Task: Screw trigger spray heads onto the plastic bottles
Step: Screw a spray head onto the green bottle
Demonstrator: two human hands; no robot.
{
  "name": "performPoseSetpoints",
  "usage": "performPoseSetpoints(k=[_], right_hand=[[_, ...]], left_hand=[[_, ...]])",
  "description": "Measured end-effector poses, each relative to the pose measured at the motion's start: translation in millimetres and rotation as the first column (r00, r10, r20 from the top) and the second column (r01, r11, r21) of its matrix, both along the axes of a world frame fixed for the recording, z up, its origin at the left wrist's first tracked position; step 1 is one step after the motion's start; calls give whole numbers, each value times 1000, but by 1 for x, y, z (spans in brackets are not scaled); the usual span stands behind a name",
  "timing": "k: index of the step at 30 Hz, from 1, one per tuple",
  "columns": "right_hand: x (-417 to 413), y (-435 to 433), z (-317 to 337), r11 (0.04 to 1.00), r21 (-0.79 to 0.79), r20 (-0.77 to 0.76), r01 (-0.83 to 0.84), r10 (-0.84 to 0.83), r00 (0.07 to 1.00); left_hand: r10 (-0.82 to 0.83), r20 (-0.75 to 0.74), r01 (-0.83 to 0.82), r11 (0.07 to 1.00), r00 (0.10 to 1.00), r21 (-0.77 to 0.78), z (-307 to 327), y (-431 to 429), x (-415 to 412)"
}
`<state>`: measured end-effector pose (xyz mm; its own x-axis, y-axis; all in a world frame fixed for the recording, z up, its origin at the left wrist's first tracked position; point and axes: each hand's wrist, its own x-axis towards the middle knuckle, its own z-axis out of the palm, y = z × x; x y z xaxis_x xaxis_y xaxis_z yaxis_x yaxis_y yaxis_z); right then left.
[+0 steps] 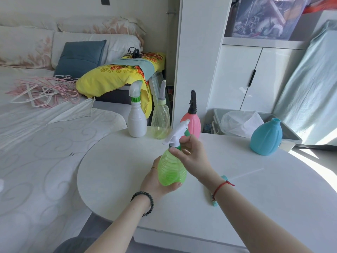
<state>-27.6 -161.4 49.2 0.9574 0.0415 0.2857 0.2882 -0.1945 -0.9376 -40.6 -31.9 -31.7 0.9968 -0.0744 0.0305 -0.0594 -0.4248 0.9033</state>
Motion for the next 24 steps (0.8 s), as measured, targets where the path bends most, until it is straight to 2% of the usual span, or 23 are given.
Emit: performPoseSetpoints(k=[3, 6, 12, 17, 22, 24], right_hand=[[0, 1, 0, 993, -85, 23, -85, 87, 996], [-2, -4, -3, 986, -90, 23, -143, 146, 989], [-3, 3, -8, 1000, -28, 0, -8, 8, 1000], [-7, -2, -11, 987, 8, -37, -161, 162, 986], [-6, -5, -10, 994, 47, -32, -102, 104, 994], [-6, -6, -8, 990, 34, -44, -133, 135, 990]], left_hand=[[10, -5, -10, 1000, 1000, 13, 2, 0, -1], [6, -17, -5, 1000, 1000, 23, 1, 0, -1], [31, -14, -31, 999, 999, 37, 0, 0, 0], [18, -23, -18, 1000, 1000, 11, 1, 0, -1], [24, -17, -24, 1000, 1000, 3, 1, -1, -1], [21, -14, -21, 1000, 1000, -2, 2, -1, -2]])
